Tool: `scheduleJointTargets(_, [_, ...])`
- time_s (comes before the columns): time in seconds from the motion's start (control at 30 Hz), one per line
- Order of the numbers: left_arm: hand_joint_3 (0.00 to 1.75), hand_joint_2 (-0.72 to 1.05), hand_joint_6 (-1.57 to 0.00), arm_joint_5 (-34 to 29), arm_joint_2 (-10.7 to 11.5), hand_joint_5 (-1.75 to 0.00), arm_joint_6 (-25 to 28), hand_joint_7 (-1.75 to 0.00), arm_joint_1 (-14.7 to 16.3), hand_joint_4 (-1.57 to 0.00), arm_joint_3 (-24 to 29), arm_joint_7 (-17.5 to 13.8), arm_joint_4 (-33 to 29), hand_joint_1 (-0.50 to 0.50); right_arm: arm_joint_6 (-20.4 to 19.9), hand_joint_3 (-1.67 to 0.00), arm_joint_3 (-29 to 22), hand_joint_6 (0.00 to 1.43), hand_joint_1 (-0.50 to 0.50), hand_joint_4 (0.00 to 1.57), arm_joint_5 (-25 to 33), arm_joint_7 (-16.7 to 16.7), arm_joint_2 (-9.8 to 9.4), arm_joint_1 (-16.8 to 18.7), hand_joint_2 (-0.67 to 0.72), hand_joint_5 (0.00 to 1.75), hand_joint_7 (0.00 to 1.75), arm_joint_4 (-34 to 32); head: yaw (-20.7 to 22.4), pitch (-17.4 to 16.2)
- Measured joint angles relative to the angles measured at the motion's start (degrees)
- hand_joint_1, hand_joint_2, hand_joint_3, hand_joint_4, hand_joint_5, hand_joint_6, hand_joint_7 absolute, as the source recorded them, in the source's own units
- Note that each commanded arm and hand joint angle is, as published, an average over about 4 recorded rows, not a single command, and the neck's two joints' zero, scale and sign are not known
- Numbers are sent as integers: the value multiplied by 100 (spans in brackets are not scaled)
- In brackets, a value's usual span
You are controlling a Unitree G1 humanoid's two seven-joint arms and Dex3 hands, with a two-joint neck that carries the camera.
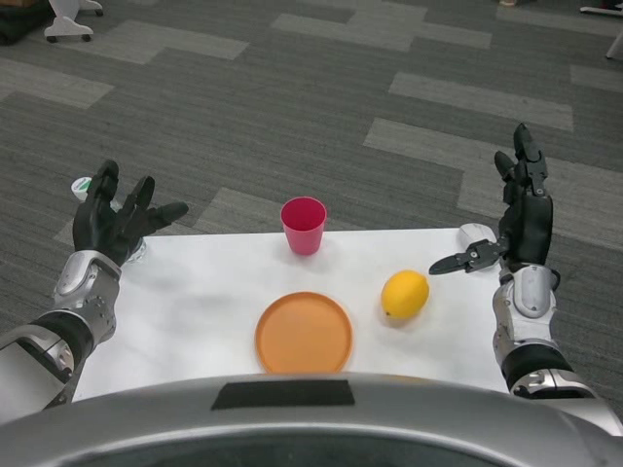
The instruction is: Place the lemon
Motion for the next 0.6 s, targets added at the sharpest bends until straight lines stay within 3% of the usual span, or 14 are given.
scheduleJointTargets(0.6, [9, 105, 0, 1, 1, 0, 0, 0, 2, -7, 6, -1, 0, 50, 0, -8, -1, 0, 21, 3, 7, -14, 0, 11, 47, 78, 7, -4, -33, 88])
